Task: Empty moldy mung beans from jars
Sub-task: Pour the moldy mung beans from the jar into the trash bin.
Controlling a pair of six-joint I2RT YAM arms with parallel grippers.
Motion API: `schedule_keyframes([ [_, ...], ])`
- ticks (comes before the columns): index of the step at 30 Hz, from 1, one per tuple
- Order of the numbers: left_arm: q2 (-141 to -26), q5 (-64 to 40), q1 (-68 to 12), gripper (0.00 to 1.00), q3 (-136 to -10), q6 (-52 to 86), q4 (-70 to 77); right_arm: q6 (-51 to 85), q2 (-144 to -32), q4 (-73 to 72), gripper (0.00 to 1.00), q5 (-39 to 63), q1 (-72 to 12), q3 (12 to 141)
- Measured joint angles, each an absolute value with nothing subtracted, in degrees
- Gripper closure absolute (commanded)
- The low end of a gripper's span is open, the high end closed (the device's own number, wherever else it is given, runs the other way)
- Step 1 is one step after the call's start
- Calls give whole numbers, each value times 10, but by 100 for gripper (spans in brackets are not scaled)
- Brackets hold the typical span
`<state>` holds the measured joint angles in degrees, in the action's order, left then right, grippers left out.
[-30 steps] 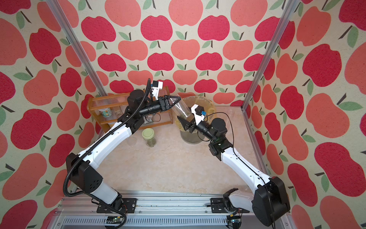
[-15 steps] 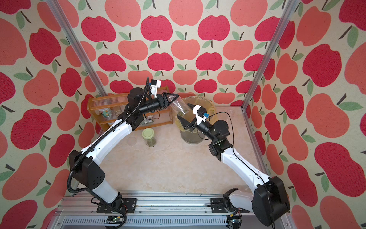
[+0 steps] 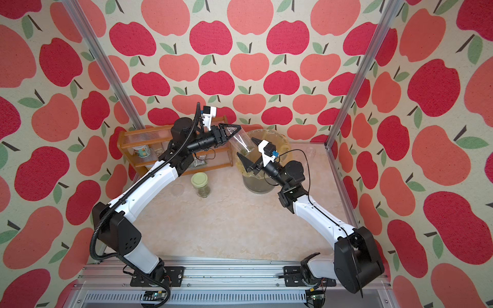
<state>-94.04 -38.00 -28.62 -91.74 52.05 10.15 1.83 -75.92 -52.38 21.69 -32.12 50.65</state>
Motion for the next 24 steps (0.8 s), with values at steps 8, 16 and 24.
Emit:
schedule_keyframes([
  [8, -920, -375, -294, 57, -910, 527, 117, 42, -781, -547, 16, 218, -314, 507],
  [16, -919, -375, -298, 58, -897, 548, 139, 58, -781, -561, 16, 225, -313, 507],
  [24, -919, -373, -300, 59, -896, 563, 149, 77, -798, -577, 16, 237, -310, 525],
])
